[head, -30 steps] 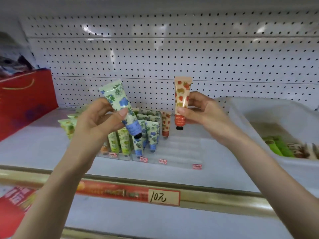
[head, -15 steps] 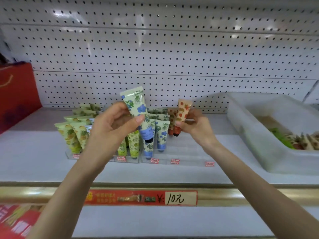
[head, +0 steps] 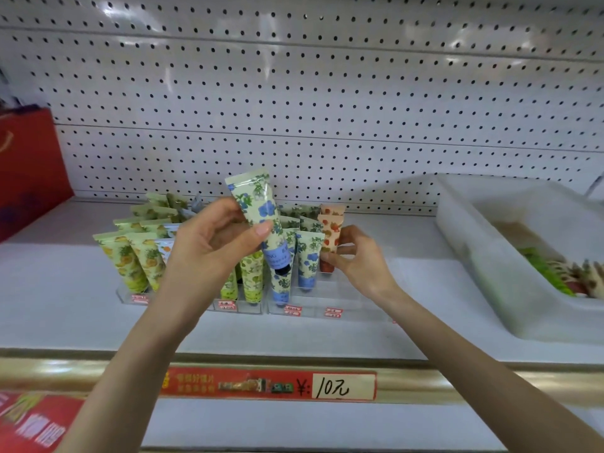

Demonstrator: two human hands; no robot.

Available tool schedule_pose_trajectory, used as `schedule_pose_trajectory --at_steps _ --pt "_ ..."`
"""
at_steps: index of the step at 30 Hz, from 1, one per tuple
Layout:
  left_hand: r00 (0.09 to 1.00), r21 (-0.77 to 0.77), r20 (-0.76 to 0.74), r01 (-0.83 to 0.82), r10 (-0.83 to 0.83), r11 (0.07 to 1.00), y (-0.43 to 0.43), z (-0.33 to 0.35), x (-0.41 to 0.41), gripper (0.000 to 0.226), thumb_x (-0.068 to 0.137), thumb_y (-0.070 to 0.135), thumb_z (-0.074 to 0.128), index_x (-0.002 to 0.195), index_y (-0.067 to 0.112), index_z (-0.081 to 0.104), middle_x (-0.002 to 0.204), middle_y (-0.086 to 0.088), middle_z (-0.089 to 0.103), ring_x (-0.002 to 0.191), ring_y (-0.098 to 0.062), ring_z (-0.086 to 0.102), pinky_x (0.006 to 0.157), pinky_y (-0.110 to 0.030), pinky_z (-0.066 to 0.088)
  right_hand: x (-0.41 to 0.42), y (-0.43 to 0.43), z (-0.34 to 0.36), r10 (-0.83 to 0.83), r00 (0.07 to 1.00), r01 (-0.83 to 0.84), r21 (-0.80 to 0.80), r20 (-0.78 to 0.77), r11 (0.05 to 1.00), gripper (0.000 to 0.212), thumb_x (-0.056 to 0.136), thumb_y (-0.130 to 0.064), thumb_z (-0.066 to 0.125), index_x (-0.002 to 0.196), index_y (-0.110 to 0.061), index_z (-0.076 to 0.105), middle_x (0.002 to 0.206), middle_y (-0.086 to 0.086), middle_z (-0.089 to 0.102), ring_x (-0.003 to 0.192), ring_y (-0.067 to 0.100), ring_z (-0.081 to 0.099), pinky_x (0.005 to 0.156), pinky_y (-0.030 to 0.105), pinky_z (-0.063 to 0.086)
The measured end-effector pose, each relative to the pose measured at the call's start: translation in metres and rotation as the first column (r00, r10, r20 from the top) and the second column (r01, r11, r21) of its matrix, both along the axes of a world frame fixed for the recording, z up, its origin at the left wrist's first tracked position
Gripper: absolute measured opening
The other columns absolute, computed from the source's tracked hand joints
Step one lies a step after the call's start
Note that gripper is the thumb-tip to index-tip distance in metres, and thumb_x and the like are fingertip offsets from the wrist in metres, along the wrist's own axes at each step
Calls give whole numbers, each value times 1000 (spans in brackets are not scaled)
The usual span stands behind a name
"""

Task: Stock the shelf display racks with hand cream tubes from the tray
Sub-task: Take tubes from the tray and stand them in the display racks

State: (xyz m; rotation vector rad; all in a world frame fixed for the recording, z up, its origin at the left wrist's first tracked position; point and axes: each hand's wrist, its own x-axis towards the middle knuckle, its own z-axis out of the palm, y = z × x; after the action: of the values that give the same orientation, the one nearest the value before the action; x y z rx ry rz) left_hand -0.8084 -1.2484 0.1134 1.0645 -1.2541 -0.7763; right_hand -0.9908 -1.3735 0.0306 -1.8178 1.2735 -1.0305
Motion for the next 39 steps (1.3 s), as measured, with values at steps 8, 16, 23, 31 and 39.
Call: schedule_pose_trajectory --at_steps 8,16,23,31,39 --pt "999 0 -18 -30 30 1000 -5 -3 0 22 68 23 67 90 23 63 84 10 70 81 -4 66 75 -18 53 -4 -1 1 27 1000 -27 17 11 999 26 81 -12 71 98 -14 51 91 -9 59 76 -6 54 59 0 40" --pt "1000 -8 -16 -16 16 1000 -6 -4 -5 23 67 22 68 89 21 62 83 11 71 80 -4 66 76 -20 54 -11 1 6 48 999 -48 15 -7 999 33 78 -16 74 101 -15 50 91 -11 58 82 2 57 65 4 44" --pt "1000 -13 26 4 -3 1000 -4 -2 -9 25 67 25 68 91 24 64 90 11 72 88 -6 66 81 -21 53 -32 3 29 -3 1000 3 -45 5 999 33 80 -16 72 109 -13 55 99 -5 60 94 10 59 81 16 49" --pt "993 -40 113 33 -28 999 -8 6 -21 22 67 23 69 88 22 65 85 13 72 82 -2 65 74 -15 50 -22 60 70 394 892 -401 -14 224 916 28 75 -31 64 101 -23 60 104 -3 64 95 4 63 83 30 55" --pt "971 -57 233 77 -62 995 -8 4 -33 25 71 28 77 94 23 68 94 9 72 95 -6 65 88 -30 51 -9 78 67 405 879 -395 -91 253 914 27 74 -28 67 100 -21 62 100 -5 65 86 5 61 74 21 50"
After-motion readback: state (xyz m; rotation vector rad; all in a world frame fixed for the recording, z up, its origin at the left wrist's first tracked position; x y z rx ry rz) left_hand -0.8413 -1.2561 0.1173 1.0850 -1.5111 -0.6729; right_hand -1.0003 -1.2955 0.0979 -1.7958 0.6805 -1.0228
